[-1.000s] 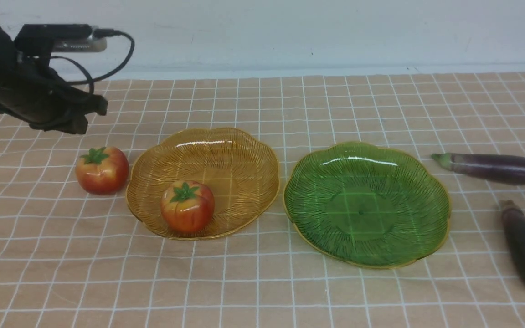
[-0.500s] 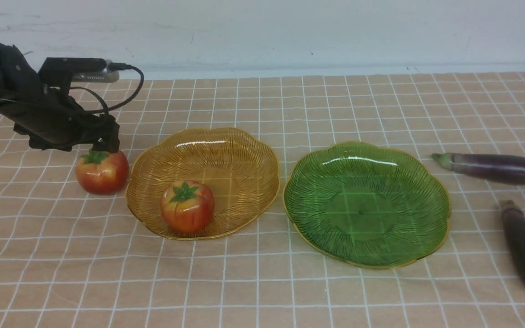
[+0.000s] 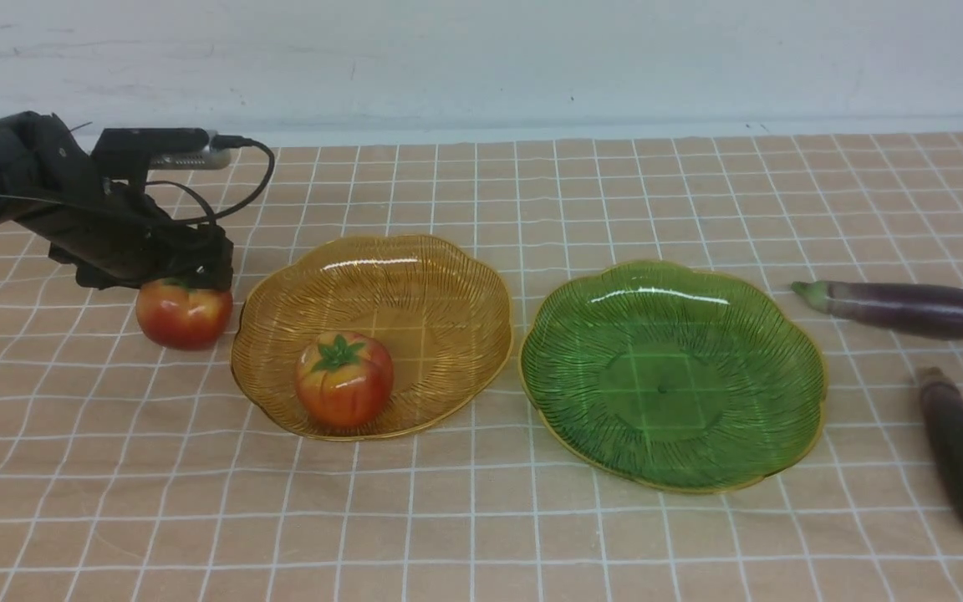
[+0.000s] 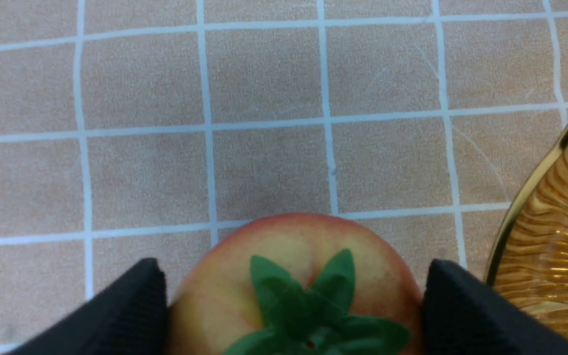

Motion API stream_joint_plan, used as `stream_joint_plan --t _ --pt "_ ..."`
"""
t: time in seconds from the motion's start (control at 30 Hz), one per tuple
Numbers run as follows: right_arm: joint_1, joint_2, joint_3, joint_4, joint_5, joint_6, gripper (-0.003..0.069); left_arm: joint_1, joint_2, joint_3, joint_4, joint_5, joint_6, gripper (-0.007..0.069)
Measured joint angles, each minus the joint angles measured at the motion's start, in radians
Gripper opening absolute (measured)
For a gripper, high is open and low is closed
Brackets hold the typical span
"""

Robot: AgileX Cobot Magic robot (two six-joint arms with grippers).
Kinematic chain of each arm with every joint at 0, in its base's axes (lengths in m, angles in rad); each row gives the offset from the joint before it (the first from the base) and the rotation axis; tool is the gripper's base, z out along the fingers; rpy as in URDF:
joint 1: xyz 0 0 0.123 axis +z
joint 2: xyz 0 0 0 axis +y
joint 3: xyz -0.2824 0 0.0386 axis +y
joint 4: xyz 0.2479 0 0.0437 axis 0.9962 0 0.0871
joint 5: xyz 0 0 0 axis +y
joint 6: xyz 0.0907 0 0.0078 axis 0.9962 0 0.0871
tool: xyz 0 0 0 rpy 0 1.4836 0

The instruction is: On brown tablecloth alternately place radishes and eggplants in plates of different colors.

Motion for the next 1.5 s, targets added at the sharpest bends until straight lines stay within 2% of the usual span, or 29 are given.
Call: stream_joint_plan --t 0.17,0.47,0.6,0.67,0.7,0.77,0.87,1.0,1.1,1.17,1.23,1.33,1.43,1.47,1.5 --pt "0.000 0.000 0.000 0.000 0.000 0.000 -0.0013 0.000 -0.002 -0.002 0.000 0.020 0.000 0.0419" --pt "0.000 0.000 0.000 0.001 0.000 0.001 -0.0013 0.000 -0.087 0.007 -0.012 0.079 0.000 0.0417" --pt "0.000 0.000 0.000 0.005 0.000 0.001 -0.0013 -0.003 -0.196 0.007 -0.195 0.109 0.014 0.0417" --pt "0.000 0.000 0.000 0.007 0.000 0.001 -0.0013 -0.016 -0.220 0.007 -0.268 0.138 0.050 0.0417" --pt "0.000 0.000 0.000 0.007 0.000 0.001 -0.0013 -0.039 -0.233 0.007 -0.341 0.170 0.108 0.0417" --pt "0.000 0.000 0.000 0.007 0.000 0.001 -0.0013 -0.073 -0.234 0.007 -0.396 0.193 0.176 0.0417" --pt "0.000 0.000 0.000 0.007 0.000 0.001 -0.0013 -0.153 -0.208 0.007 -0.428 0.183 0.291 0.0417" --pt "0.000 0.000 0.000 0.007 0.000 0.001 -0.0013 -0.220 -0.144 0.007 -0.432 0.078 0.340 0.0421" --pt "0.000 0.000 0.000 0.007 0.000 0.003 -0.0013 -0.236 -0.085 0.007 -0.429 0.002 0.344 0.0474" --pt "0.000 0.000 0.000 0.002 0.000 0.007 -0.0013 -0.236 -0.066 0.007 -0.419 -0.009 0.344 0.0548" --pt "0.000 0.000 0.000 -0.025 0.000 0.040 -0.0013 -0.236 -0.063 0.007 -0.414 -0.011 0.344 0.0637" --pt "0.000 0.000 0.000 -0.097 0.000 0.098 -0.0013 -0.236 -0.064 0.007 -0.414 -0.010 0.345 0.0683" --pt "0.000 0.003 -0.001 -0.230 0.000 0.171 -0.0013 -0.236 -0.099 0.007 -0.411 0.012 0.337 0.0682" --pt "0.000 0.009 -0.001 -0.277 0.000 0.194 -0.0013 -0.236 -0.132 0.007 -0.410 0.028 0.330 0.0659" --pt "0.000 0.025 -0.002 -0.384 0.000 0.253 -0.0013 -0.236 -0.177 0.007 -0.410 0.044 0.317 0.0604"
